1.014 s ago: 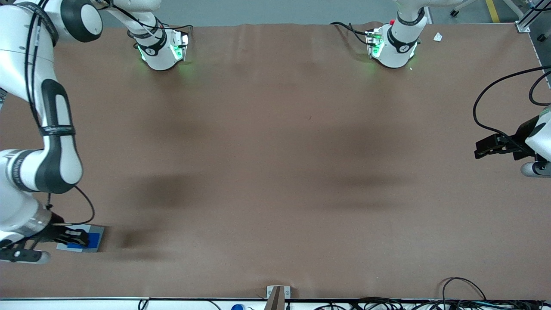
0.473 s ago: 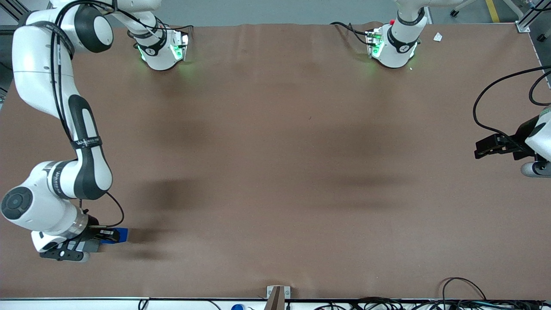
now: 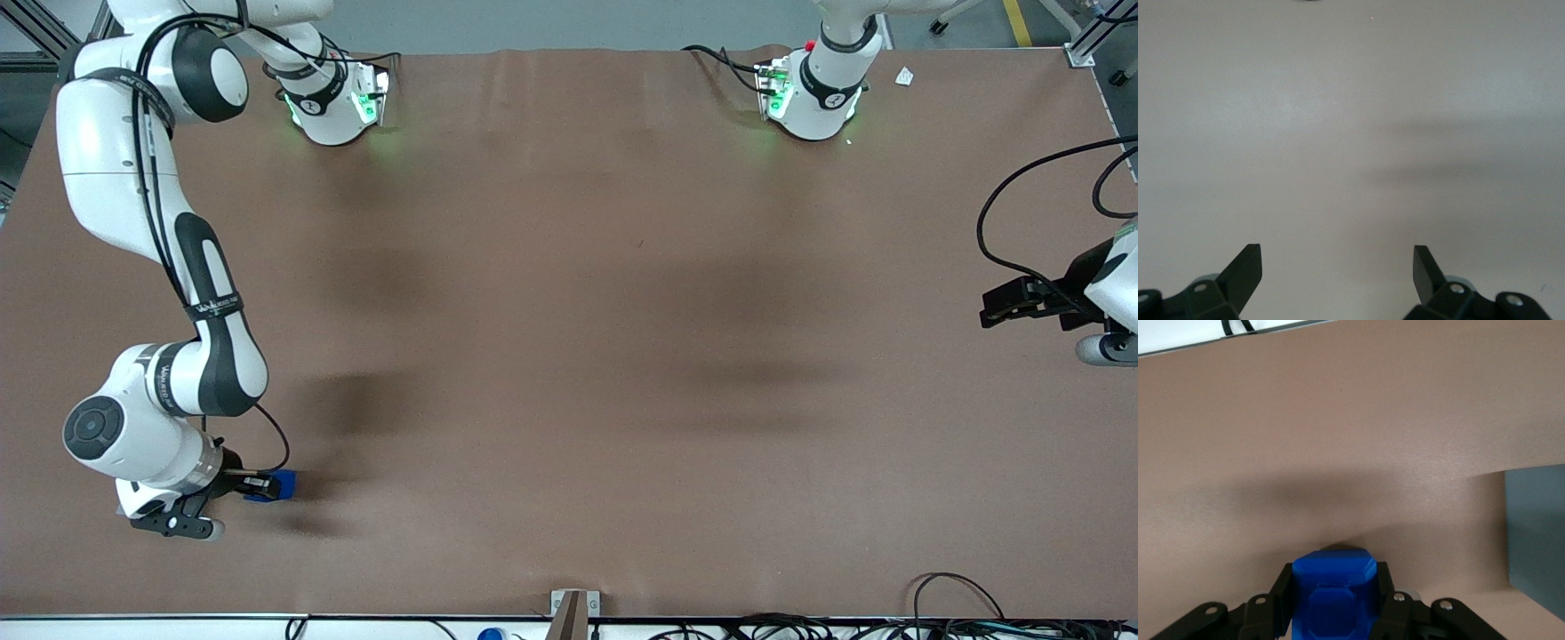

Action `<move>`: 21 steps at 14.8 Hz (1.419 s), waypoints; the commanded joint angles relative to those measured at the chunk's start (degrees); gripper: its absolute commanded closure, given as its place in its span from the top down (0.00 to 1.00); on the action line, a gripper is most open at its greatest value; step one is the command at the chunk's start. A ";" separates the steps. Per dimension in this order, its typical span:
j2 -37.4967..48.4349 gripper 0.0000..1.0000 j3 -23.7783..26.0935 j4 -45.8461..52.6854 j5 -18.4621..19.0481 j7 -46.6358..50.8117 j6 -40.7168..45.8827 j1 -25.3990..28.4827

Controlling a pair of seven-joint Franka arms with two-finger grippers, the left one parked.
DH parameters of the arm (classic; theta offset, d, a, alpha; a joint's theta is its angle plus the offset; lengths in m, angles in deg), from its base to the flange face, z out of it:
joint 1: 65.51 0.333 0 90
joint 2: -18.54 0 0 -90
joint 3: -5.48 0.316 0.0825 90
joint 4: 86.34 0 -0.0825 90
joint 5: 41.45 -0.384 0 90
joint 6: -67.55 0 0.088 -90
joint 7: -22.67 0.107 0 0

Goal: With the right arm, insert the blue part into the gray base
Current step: 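Lower the blue part onto the table beside the gray base and open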

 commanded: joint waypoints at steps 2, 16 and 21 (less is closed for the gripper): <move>0.26 0.07 -1.15 -0.36 0.55 1.29 -0.68 1.01; 0.52 0.10 -3.36 -4.31 0.90 1.64 -11.49 2.60; 0.52 1.00 -3.36 -4.31 0.90 1.56 -11.49 2.51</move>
